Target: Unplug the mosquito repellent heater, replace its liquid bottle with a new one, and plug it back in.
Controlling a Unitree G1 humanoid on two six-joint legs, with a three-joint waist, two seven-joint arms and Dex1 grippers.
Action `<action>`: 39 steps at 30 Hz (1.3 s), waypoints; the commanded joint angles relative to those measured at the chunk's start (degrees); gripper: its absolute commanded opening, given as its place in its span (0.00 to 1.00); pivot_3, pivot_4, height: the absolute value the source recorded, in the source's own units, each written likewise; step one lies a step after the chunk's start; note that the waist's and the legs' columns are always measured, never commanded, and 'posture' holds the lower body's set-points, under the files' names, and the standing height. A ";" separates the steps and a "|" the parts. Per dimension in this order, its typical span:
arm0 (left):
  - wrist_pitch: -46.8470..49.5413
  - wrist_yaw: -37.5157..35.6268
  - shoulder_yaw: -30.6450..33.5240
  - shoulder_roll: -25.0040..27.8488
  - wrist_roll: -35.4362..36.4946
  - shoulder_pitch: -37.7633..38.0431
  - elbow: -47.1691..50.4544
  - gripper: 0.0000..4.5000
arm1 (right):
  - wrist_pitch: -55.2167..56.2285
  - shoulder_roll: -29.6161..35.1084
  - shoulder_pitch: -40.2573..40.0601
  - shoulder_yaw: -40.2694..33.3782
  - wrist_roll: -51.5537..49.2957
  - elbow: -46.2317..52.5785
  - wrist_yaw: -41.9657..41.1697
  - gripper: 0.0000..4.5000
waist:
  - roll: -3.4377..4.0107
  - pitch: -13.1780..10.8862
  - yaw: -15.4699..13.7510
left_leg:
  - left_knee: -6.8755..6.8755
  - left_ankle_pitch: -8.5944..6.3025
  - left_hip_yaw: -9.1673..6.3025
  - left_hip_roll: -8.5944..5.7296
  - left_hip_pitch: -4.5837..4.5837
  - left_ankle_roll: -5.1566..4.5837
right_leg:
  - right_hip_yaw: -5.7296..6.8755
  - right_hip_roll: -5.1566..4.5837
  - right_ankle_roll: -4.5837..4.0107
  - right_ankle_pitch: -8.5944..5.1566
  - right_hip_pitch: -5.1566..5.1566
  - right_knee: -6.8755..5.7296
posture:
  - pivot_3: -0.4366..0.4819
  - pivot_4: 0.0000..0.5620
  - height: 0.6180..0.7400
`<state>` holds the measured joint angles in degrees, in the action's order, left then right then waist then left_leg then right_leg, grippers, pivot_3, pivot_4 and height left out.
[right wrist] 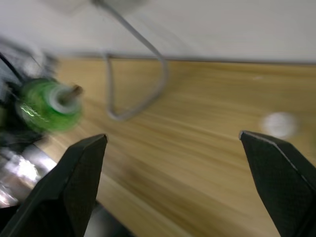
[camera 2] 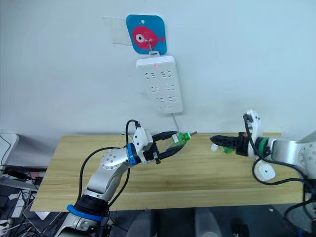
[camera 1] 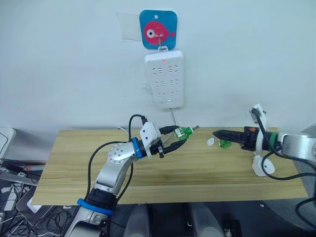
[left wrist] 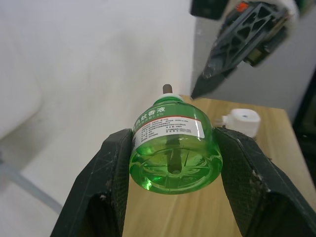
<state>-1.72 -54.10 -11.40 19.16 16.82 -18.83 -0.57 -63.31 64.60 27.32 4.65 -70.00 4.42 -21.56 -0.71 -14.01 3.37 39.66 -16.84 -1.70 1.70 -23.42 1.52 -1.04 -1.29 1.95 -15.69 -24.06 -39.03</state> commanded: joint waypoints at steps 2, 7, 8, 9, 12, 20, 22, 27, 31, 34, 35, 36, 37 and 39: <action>-0.31 -1.35 1.14 0.67 1.61 0.15 2.59 0.50 | 9.41 6.03 4.29 10.78 25.53 -8.41 -14.83 0.99 | -0.03 -0.03 -0.01 | 0.00 0.00 0.02 0.02 0.00 0.00 | -0.01 -0.01 0.00 0.00 0.00 0.04 | 0.33 0.48 1.00; 0.86 -0.36 0.50 -0.13 1.70 1.79 5.08 0.50 | 18.69 5.82 5.84 17.36 42.79 -19.25 -26.37 0.99 | 0.09 -0.33 -0.11 | 0.02 0.00 0.08 -0.02 -0.02 0.00 | -0.08 -0.16 0.00 0.00 0.00 0.04 | 0.35 0.51 1.00; 1.05 -0.06 0.35 -0.28 1.65 2.21 5.56 0.50 | 18.65 5.03 6.21 17.46 44.42 -21.28 -27.34 0.99 | 0.12 -0.40 -0.11 | 0.02 0.00 0.08 -0.02 -0.02 0.00 | -0.11 -0.18 0.00 0.00 0.00 0.04 | 0.36 0.51 1.00; 1.20 0.14 0.27 -0.35 1.59 2.55 5.96 0.50 | 18.52 4.18 6.53 17.19 45.91 -22.97 -27.93 0.99 | 0.15 -0.45 -0.10 | 0.03 0.00 0.07 -0.02 -0.02 0.00 | -0.11 -0.19 0.00 0.00 0.00 0.03 | 0.36 0.51 1.00; 1.88 0.77 0.27 -0.38 1.59 4.26 7.91 0.50 | 18.04 3.31 5.25 16.22 49.50 -25.85 -29.60 0.99 | 0.15 -0.72 -0.11 | 0.04 0.00 0.05 -0.02 -0.01 0.00 | -0.10 -0.19 0.00 0.00 0.00 0.00 | 0.38 0.53 1.00; 3.21 1.78 0.48 -0.03 1.53 6.75 10.73 0.50 | 13.73 0.13 2.24 12.07 52.38 -28.37 -31.86 0.99 | 0.16 -1.13 -0.21 | 0.06 0.00 -0.12 -0.01 0.00 0.00 | -0.12 -0.20 -0.01 0.01 0.02 -0.05 | 0.40 0.54 1.00; 3.41 1.85 0.57 0.09 1.54 6.95 11.04 0.50 | 13.00 -0.41 2.13 11.38 52.88 -28.62 -32.38 0.99 | 0.18 -1.18 -0.26 | 0.07 0.00 -0.15 -0.02 0.01 0.00 | -0.11 -0.20 -0.01 0.01 0.02 -0.05 | 0.40 0.53 1.00; 3.75 1.93 0.66 0.53 1.63 7.31 11.56 0.50 | 9.95 -1.52 0.90 9.64 53.70 -28.55 -32.81 0.99 | 0.17 -1.29 -0.40 | 0.06 0.00 -0.19 -0.03 0.01 0.00 | -0.10 -0.20 -0.01 0.01 0.03 -0.04 | 0.41 0.53 1.00; 4.04 2.08 0.59 0.77 1.88 7.37 11.95 0.50 | 8.85 -1.98 -1.08 8.07 54.48 -28.29 -32.27 0.99 | 0.17 -1.30 -0.50 | 0.06 0.00 -0.23 -0.04 0.01 0.00 | -0.09 -0.20 -0.01 0.01 0.04 -0.04 | 0.41 0.53 1.00; 4.18 2.09 0.48 0.82 1.91 7.43 12.07 0.50 | 9.69 -2.62 -2.43 7.33 55.06 -28.16 -32.00 0.99 | 0.17 -1.30 -0.51 | 0.06 0.00 -0.23 -0.04 0.01 0.00 | -0.10 -0.21 -0.01 0.01 0.04 -0.04 | 0.41 0.53 1.00; 4.23 2.13 0.43 0.78 1.88 7.38 12.08 0.50 | 10.29 -3.02 -2.65 7.10 55.31 -28.47 -31.72 0.99 | 0.17 -1.30 -0.47 | 0.06 0.00 -0.23 -0.05 0.01 0.00 | -0.11 -0.21 -0.01 0.01 0.04 -0.04 | 0.41 0.53 1.00; 4.30 2.17 0.40 0.76 1.87 7.34 12.14 0.50 | 10.84 -3.56 -2.84 6.64 55.49 -28.74 -31.35 0.99 | 0.16 -1.31 -0.43 | 0.06 0.00 -0.23 -0.06 0.01 0.00 | -0.10 -0.20 -0.01 0.01 0.04 -0.04 | 0.41 0.53 1.00; 4.37 2.19 0.41 0.76 1.85 7.31 12.19 0.50 | 11.21 -4.13 -3.12 6.29 55.72 -28.97 -31.16 0.99 | 0.16 -1.31 -0.43 | 0.06 0.00 -0.23 -0.06 0.02 0.00 | -0.10 -0.19 -0.01 0.01 0.04 -0.04 | 0.41 0.53 1.00; 4.51 2.13 0.52 0.87 1.88 7.36 12.34 0.50 | 11.72 -5.08 -3.69 5.65 56.26 -29.16 -31.00 0.99 | 0.16 -1.31 -0.48 | 0.06 0.00 -0.24 -0.07 0.02 0.00 | -0.09 -0.16 -0.01 0.01 0.04 -0.04 | 0.41 0.52 1.00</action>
<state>3.26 -51.91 -10.92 20.01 17.68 -11.59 8.77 -52.22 59.42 24.15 12.20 -14.54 -24.50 -52.75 -0.54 -15.32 2.89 39.71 -16.84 -1.95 1.63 -23.40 1.52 -1.11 -1.44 1.94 -15.68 -24.02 -39.07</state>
